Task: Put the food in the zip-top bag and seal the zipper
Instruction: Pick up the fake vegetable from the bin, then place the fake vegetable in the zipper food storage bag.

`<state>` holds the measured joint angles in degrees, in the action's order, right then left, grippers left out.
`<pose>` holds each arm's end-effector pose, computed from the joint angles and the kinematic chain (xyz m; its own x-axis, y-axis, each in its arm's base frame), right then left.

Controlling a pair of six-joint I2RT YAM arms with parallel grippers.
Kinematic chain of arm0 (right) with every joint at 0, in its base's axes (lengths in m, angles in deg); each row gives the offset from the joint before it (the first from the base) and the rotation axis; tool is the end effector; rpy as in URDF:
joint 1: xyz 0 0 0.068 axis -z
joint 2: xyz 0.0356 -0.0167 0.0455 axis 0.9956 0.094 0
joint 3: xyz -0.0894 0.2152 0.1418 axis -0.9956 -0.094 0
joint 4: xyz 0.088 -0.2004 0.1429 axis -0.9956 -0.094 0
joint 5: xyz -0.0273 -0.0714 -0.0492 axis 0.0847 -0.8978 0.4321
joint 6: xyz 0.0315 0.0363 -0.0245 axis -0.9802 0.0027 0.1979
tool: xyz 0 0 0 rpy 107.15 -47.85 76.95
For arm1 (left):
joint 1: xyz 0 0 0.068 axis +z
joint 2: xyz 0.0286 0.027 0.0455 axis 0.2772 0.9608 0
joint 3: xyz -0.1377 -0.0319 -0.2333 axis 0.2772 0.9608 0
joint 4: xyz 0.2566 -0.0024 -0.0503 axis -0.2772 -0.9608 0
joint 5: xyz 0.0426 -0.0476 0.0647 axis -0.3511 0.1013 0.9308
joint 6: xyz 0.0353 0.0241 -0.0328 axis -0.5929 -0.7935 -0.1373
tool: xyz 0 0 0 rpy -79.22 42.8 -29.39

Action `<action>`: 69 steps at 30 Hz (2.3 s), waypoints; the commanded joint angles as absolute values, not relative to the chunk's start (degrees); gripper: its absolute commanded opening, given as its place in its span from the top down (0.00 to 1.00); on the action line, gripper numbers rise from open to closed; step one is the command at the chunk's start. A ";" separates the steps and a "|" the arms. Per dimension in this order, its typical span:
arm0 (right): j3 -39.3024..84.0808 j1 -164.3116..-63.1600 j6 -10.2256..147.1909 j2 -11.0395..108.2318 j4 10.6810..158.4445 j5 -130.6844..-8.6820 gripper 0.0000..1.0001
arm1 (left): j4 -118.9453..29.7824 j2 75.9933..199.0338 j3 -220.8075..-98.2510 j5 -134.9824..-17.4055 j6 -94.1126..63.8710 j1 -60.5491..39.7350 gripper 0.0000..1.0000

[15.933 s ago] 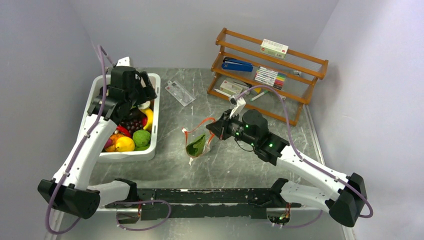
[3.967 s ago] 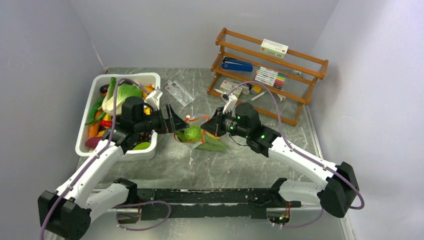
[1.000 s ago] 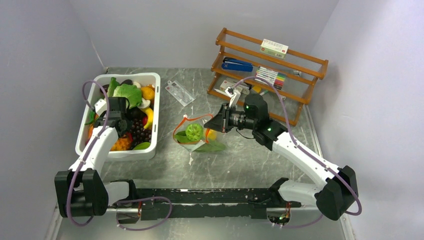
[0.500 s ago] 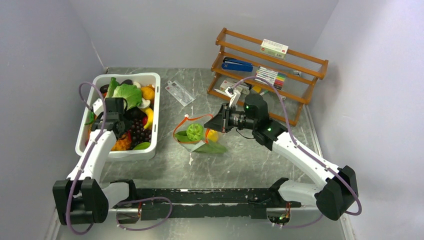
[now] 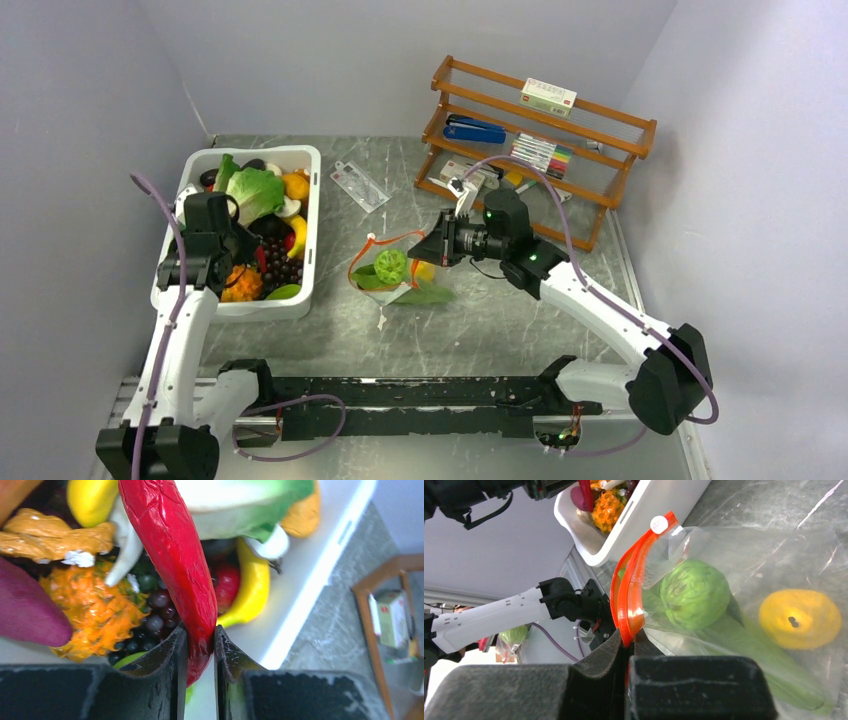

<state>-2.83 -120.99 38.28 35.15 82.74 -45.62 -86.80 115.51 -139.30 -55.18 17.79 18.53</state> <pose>0.2058 0.1750 0.3074 -0.7598 0.0765 -0.6456 -0.5582 0.4324 0.7081 0.1899 0.0159 0.3069 -0.3283 -0.6980 -0.6364 -0.6120 0.6704 -0.4196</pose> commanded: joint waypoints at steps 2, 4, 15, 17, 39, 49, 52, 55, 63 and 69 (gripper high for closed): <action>-2.82 -120.78 39.01 35.51 85.15 -45.68 1.00 | -85.81 112.41 -142.92 -67.93 10.99 18.99 0.93; -2.60 -120.78 38.83 35.79 85.24 -45.63 1.00 | -85.93 112.22 -143.90 -71.11 9.30 18.99 0.93; -1.31 -120.76 38.55 37.24 85.19 -46.30 1.00 | -80.47 111.47 -143.81 -94.60 3.95 18.91 0.93; -1.26 -120.77 37.76 37.58 85.87 -46.03 1.00 | -76.81 109.46 -142.16 -99.40 3.03 18.90 0.93; 7.02 -120.64 36.97 42.72 86.45 -49.99 1.00 | -63.51 112.64 -132.76 -123.80 5.28 -1.28 0.93; 5.66 -120.85 39.56 42.15 89.09 -46.28 1.00 | -64.31 115.91 -130.85 -128.65 5.40 -3.02 0.93; 5.55 -120.86 42.63 42.21 87.30 -45.68 1.00 | -68.95 118.51 -133.15 -129.23 3.56 -3.15 0.93; 5.93 -120.89 44.09 42.26 86.13 -44.99 1.00 | -72.37 120.12 -135.29 -129.08 1.96 -3.16 0.93; 7.02 -122.92 46.43 42.99 84.63 -43.14 1.00 | -74.44 123.43 -137.10 -130.44 2.63 -3.16 0.90; 9.50 -126.96 50.60 44.11 80.25 -44.85 1.00 | -79.82 126.51 -139.04 -129.56 -0.27 -3.18 0.91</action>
